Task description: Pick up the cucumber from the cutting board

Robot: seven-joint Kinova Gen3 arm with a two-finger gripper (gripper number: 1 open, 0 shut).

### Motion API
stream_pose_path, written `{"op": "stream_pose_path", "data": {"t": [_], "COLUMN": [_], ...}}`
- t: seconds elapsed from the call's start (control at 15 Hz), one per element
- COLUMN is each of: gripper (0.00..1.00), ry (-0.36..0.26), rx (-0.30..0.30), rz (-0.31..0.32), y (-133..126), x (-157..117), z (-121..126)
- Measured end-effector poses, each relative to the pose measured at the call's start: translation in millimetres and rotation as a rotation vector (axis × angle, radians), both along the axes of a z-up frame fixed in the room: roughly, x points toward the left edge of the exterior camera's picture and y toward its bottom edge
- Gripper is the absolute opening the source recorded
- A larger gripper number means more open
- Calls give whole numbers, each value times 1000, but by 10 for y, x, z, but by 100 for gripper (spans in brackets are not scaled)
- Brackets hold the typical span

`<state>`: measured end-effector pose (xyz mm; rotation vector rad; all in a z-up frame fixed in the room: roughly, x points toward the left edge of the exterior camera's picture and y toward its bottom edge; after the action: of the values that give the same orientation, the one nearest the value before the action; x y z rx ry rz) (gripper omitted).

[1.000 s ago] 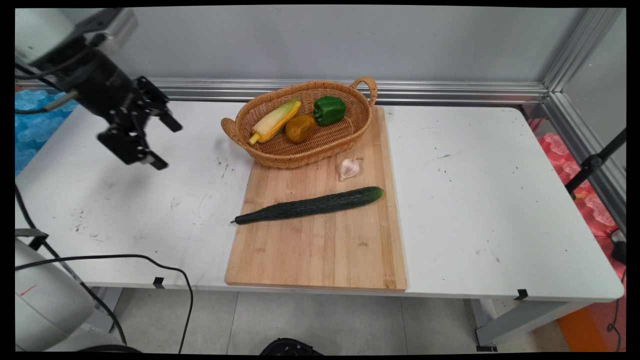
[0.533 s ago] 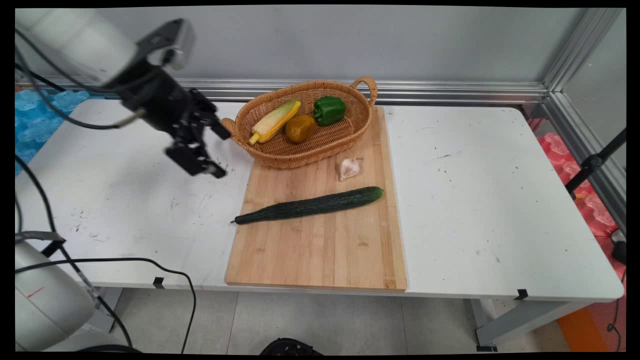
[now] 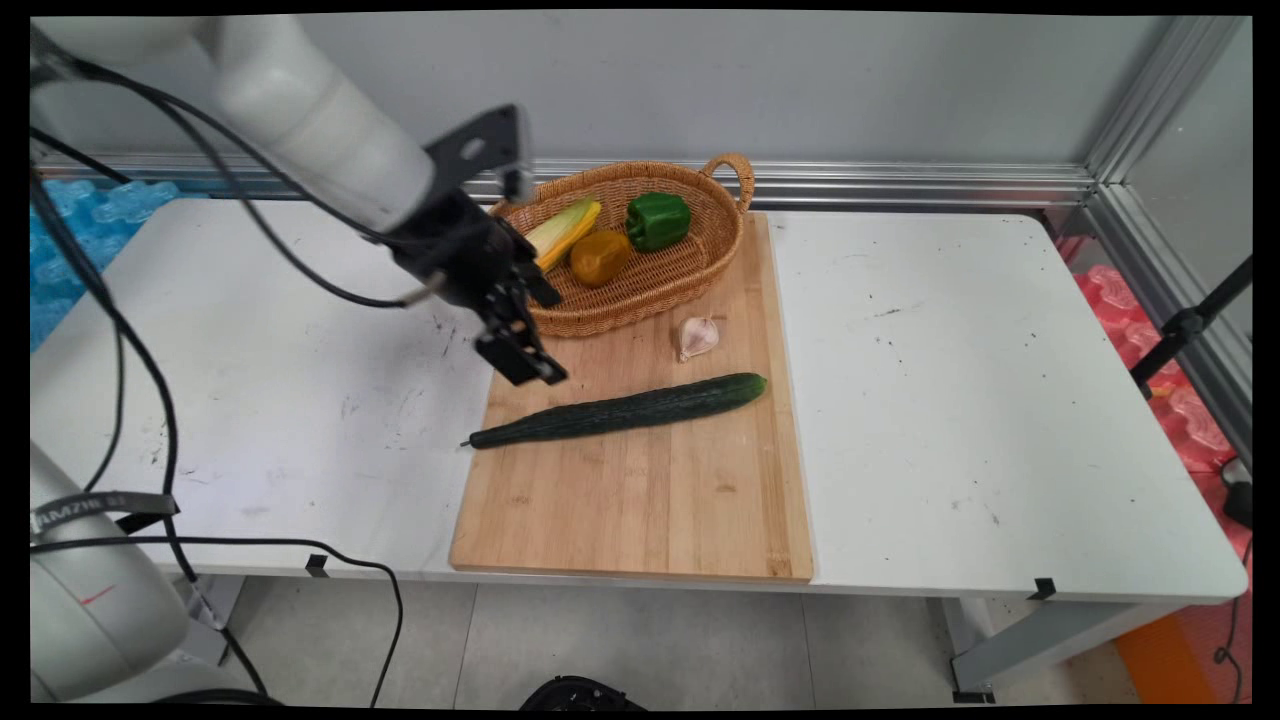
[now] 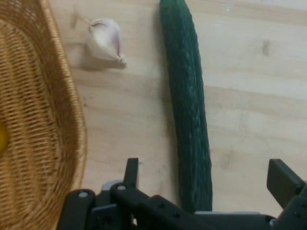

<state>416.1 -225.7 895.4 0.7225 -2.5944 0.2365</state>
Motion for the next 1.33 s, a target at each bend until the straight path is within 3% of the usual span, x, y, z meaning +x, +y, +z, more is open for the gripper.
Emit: {"op": "stream_pose_path", "data": {"t": [0.53,1.27,1.33], "gripper": [100,100,0], "ry": [-58,-133,-139], "rx": [33,85,90], "rz": [68,116,117], "y": [-243,-427,-436], "x": [-576,-966,-981], "z": [-581,-1057,-1083]}}
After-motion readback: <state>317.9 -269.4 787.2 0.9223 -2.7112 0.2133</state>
